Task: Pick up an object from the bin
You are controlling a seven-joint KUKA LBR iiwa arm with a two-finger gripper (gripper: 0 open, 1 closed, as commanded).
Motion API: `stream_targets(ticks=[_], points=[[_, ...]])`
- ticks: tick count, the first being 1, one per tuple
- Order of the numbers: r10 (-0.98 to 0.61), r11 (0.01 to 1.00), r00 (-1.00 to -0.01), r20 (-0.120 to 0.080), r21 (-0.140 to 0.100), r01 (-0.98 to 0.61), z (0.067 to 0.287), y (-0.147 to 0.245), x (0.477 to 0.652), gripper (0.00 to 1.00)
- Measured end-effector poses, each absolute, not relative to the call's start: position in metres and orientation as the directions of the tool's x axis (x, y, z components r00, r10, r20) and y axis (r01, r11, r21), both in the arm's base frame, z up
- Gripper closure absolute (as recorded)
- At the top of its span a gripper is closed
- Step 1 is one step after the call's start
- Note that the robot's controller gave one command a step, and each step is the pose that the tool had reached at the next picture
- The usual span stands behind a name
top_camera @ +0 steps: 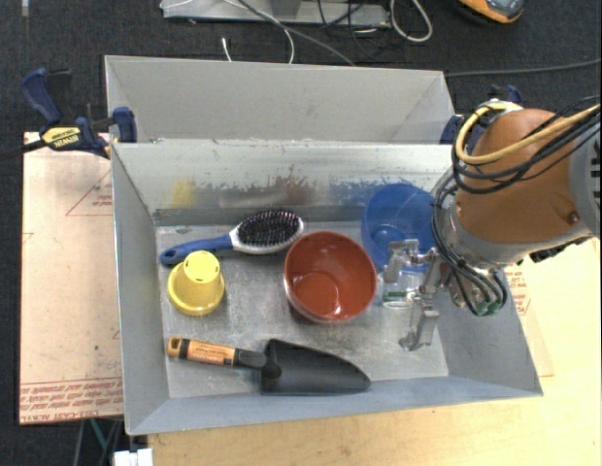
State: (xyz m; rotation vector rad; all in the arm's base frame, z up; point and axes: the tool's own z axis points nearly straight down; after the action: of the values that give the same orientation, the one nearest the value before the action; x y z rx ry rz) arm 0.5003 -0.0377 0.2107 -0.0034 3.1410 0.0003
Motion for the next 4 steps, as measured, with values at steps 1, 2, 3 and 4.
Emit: stream_targets(ticks=[1,2,3,4], points=[[-0.002,1.0,-1.0,-0.001,0.0,-0.002,0.211,-0.038,0.5,0.0],[-0.13,0.992,-0.992,-0.001,0.001,-0.13,0.137,-0.054,0.539,0.0],[-0.099,0.995,-0.995,-0.006,0.001,-0.099,0.131,-0.04,0.481,0.0],[-0.104,0.995,-0.994,-0.014,-0.001,-0.104,0.112,-0.044,0.489,0.0]])
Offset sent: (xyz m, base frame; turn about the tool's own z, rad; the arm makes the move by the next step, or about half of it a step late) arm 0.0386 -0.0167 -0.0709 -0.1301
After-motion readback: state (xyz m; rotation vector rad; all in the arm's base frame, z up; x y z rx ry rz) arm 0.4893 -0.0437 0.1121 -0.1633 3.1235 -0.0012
